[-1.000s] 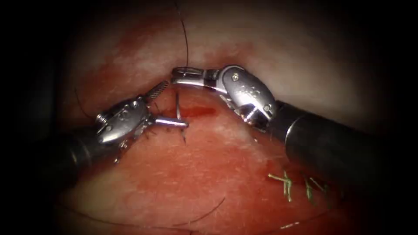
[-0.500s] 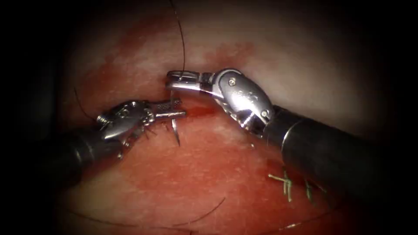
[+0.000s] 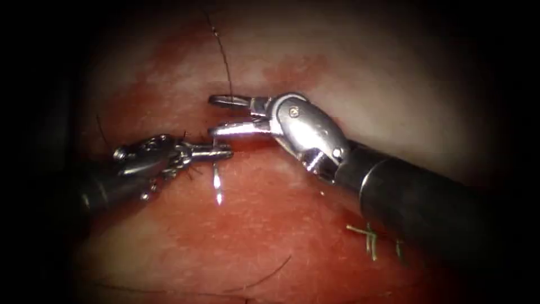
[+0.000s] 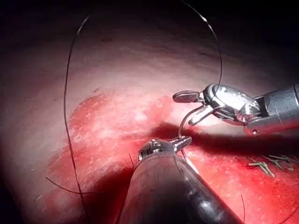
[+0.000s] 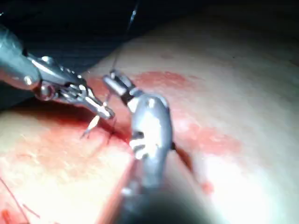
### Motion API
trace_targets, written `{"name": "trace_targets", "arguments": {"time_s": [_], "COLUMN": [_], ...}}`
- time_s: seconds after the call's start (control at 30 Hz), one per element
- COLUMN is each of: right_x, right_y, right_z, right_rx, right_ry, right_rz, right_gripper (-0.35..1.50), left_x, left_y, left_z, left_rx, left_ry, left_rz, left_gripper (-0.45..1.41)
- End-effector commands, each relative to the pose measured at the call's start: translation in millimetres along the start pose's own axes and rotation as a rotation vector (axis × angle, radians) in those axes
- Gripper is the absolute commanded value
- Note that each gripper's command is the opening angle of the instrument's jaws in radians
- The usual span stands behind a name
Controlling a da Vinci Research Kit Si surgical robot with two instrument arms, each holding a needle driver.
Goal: Wound Closure
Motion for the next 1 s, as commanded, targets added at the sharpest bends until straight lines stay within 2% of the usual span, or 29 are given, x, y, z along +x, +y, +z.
{"name": "trace_targets", "arguments": {"time_s": [0.03, 0.07, 0.17, 0.43, 0.67, 0.83, 0.93, 0.97, 1.0], "right_x": [-0.2, -0.3, -0.4, -0.8, -1.4, -1.9, -2.0, -2.0, -1.9], "right_y": [0.4, 0.5, 0.5, -0.2, -1.0, -1.2, -1.1, -1.1, -1.1], "right_z": [1.0, 1.0, 1.1, 1.1, 1.6, 1.5, 1.5, 1.4, 1.3], "right_rx": [0.0, 0.002, -0.002, 0.014, 0.022, 0.019, 0.019, 0.02, 0.023], "right_ry": [0.003, 0.001, 0.007, -0.028, -0.065, -0.066, -0.066, -0.072, -0.071], "right_rz": [0.003, 0.003, 0.073, 0.202, 0.216, 0.229, 0.24, 0.241, 0.242], "right_gripper": [1.23, 1.33, 1.35, 1.16, 1.13, 1.03, 0.71, 0.51, 0.14], "left_x": [-0.2, -0.2, 0.0, 0.3, 0.5, 0.5, 0.6, 0.6, 0.6], "left_y": [-0.3, -0.2, 0.0, 0.0, 0.1, 0.5, 0.7, 0.8, 0.8], "left_z": [0.7, 0.7, 0.6, 0.7, 0.6, 0.6, 0.5, 0.5, 0.5], "left_rx": [-0.007, -0.017, -0.04, -0.064, -0.063, -0.064, -0.065, -0.065, -0.065], "left_ry": [-0.002, -0.004, -0.011, -0.006, -0.001, 0.005, 0.008, 0.008, 0.008], "left_rz": [-0.006, -0.013, -0.015, -0.001, 0.033, 0.032, 0.03, 0.03, 0.03], "left_gripper": [-0.45, -0.45, -0.45, -0.45, -0.45, -0.45, -0.45, -0.45, -0.45]}}
